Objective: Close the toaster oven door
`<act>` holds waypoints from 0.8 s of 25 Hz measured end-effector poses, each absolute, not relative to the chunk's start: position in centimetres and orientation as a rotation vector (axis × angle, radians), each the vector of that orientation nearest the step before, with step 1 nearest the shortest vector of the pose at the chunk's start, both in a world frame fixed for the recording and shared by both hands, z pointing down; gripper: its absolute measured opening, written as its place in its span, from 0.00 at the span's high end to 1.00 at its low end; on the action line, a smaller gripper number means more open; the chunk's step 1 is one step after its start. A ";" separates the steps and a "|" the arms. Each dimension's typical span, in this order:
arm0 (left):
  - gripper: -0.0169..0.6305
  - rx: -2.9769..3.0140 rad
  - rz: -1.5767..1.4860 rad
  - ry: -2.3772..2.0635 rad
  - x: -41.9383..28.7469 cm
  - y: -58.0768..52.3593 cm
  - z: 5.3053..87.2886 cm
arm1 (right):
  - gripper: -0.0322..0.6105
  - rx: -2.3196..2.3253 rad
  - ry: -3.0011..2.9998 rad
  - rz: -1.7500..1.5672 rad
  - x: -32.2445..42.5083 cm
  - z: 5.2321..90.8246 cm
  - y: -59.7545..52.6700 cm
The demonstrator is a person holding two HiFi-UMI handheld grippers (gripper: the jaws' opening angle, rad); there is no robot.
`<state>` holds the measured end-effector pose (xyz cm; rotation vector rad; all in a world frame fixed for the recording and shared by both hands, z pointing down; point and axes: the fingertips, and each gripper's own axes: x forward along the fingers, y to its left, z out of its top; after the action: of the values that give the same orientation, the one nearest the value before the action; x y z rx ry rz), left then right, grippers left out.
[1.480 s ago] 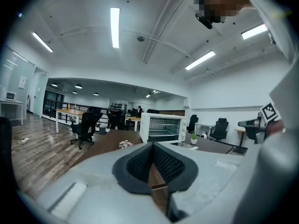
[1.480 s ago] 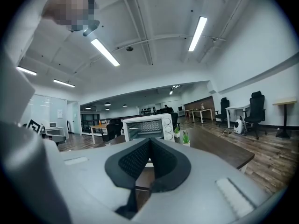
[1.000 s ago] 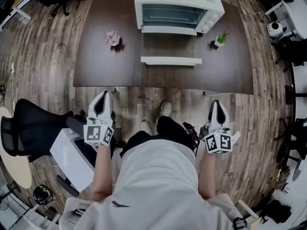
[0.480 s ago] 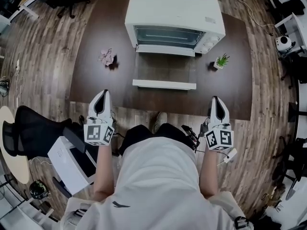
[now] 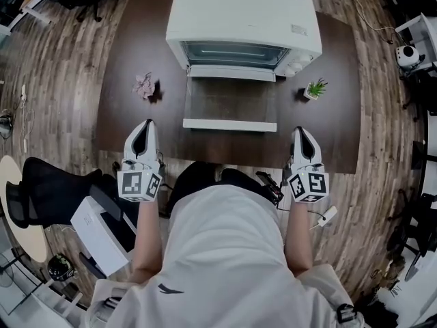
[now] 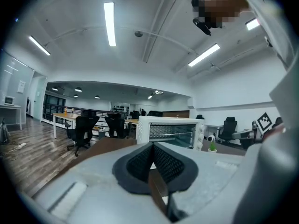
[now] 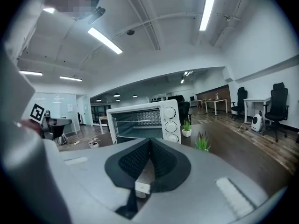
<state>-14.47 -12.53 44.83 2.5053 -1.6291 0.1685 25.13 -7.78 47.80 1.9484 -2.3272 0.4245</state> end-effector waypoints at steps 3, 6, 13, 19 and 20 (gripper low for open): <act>0.98 2.519 0.165 -1.615 -14.4 -13.5 44.7 | 0.94 1.917 -2.269 0.456 25.1 50.2 -8.1; 0.98 2.527 0.159 -1.600 -14.4 -14.2 44.8 | 0.92 1.849 -2.207 0.570 24.8 54.3 -8.1; 0.98 2.523 0.139 -1.588 -15.1 -14.3 45.0 | 0.68 1.580 -2.055 0.898 21.6 64.9 -6.5; 0.98 2.517 0.143 -1.601 -16.6 -14.4 45.1 | 0.72 1.560 -1.973 0.895 20.1 67.9 -7.9; 0.98 2.517 0.144 -1.602 -16.8 -14.4 45.1 | 0.73 1.558 -1.963 0.899 20.0 68.0 -8.2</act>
<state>-16.81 -14.37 45.14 2.5172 -1.6021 0.1439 20.03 -8.22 67.96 1.5579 -1.9629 0.8990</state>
